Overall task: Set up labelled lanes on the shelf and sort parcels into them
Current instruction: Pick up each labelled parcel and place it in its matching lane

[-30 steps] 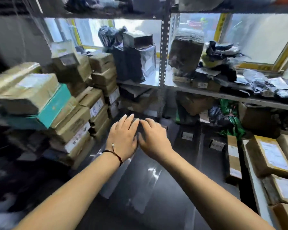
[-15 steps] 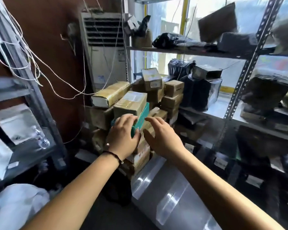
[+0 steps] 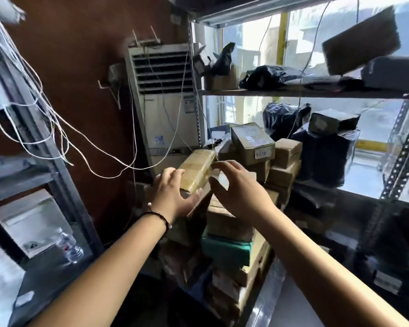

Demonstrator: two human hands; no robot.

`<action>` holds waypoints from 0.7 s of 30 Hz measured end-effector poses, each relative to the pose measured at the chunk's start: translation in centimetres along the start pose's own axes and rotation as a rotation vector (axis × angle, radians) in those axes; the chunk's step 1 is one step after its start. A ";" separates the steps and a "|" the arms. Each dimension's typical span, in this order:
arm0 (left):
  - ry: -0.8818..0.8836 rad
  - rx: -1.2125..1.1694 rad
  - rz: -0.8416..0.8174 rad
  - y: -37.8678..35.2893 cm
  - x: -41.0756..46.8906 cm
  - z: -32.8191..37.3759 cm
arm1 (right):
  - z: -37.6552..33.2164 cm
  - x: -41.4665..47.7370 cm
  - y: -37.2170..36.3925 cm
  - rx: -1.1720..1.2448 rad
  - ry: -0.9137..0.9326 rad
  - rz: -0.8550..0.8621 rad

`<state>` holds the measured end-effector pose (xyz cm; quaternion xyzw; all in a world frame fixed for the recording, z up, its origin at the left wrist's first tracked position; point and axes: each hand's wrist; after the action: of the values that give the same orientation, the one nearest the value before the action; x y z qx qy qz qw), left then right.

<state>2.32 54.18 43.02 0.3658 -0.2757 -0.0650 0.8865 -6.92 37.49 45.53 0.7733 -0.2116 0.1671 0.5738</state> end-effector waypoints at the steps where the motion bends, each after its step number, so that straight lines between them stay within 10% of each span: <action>1: 0.049 -0.002 -0.054 -0.1 0.7 -0.2 | -0.2 0.8 -0.2 -0.007 0.002 -0.008; 12: 0.114 0.088 -0.334 -0.3 6.0 -4.1 | -1.7 5.3 -3.7 -0.155 -0.071 -0.169; 21: 0.198 -0.981 -0.099 4.3 10.0 -5.8 | -4.9 7.1 -3.2 -0.158 -0.185 -0.044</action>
<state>13.41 57.71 47.00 -0.0769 -0.1097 -0.1941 0.9718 0.68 42.07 47.89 0.7425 -0.2590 0.0650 0.6144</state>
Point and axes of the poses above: each hand's wrist, its own x-axis towards the middle knuckle, its own y-axis out of the back of the hand, z = x × y, and after that the axes turned 15 degrees about -x, right-handed
